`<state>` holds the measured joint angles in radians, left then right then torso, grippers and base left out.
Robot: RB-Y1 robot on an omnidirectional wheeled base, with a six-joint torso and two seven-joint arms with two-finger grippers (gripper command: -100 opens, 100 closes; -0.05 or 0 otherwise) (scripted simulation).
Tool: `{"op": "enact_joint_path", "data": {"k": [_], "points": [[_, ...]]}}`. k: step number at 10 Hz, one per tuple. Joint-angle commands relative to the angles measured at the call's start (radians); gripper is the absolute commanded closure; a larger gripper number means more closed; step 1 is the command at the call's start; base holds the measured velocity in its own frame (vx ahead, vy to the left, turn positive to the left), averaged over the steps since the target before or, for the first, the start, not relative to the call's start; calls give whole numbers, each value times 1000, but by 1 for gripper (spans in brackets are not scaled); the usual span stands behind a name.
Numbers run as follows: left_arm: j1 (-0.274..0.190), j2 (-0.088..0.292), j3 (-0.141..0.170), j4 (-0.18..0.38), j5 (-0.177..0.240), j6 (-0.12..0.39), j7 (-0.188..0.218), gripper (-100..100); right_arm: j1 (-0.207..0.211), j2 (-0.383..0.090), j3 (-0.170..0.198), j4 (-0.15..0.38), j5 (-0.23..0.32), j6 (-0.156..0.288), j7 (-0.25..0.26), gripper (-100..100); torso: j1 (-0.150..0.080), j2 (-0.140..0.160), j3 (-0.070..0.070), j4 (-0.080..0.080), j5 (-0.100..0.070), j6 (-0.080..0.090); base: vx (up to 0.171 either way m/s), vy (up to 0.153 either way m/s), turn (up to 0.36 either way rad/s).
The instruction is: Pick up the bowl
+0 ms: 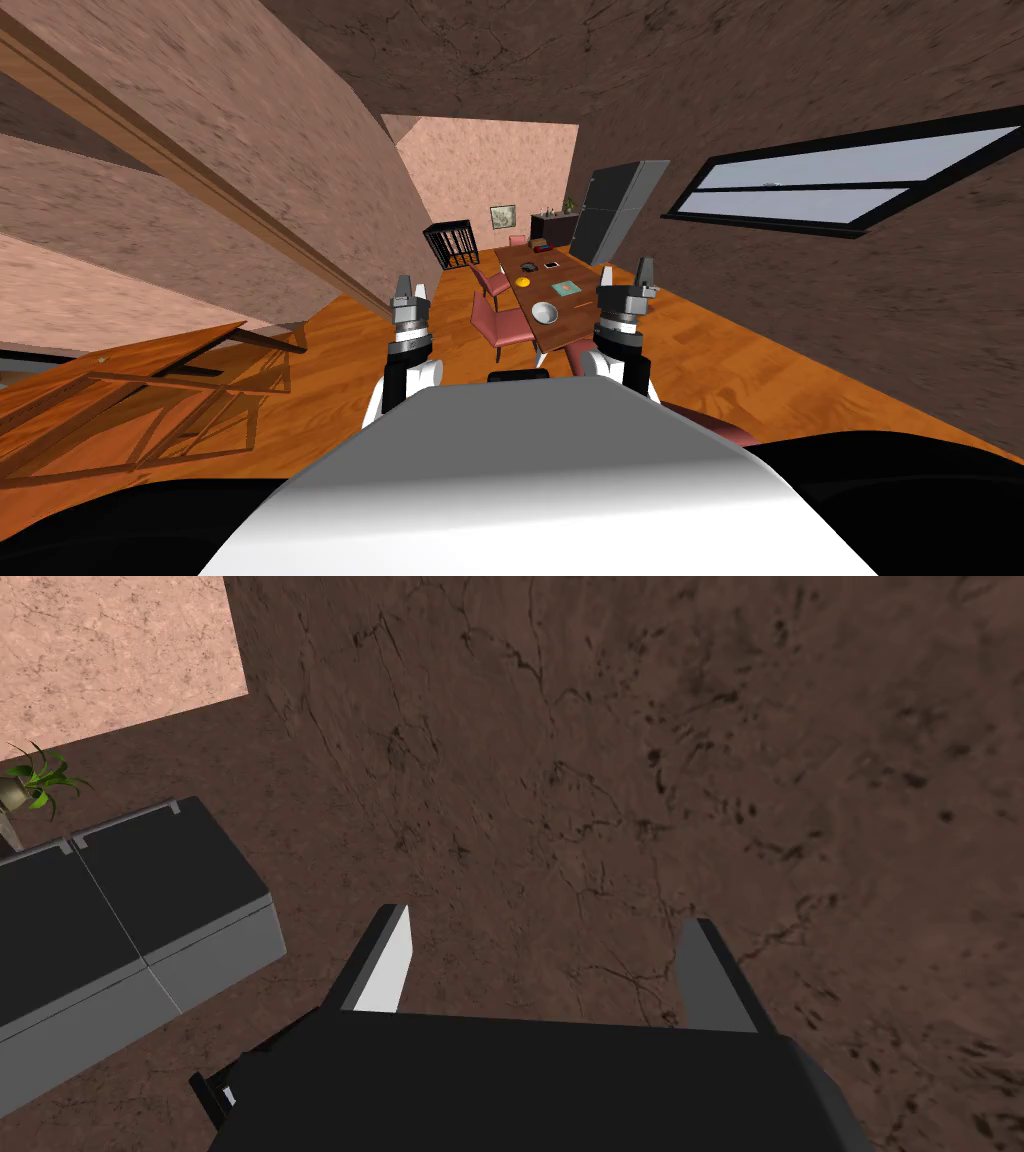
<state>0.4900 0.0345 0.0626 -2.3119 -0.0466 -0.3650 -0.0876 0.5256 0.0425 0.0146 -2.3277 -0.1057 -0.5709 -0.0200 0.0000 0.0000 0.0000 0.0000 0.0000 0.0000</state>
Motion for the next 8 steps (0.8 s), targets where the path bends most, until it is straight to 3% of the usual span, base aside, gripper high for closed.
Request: {"op": "enact_joint_path", "data": {"k": [1,8], "points": [[0,0,0,0,0,0,0,0,12,-34,4,8,9,0,-11,-100,0,0,0,0,0,0,-21,-9,10],[0,0,0,0,0,0,0,0,113,-219,45,98,94,7,-112,-100,-2,3,2,1,0,0,-51,-30,58]]}}
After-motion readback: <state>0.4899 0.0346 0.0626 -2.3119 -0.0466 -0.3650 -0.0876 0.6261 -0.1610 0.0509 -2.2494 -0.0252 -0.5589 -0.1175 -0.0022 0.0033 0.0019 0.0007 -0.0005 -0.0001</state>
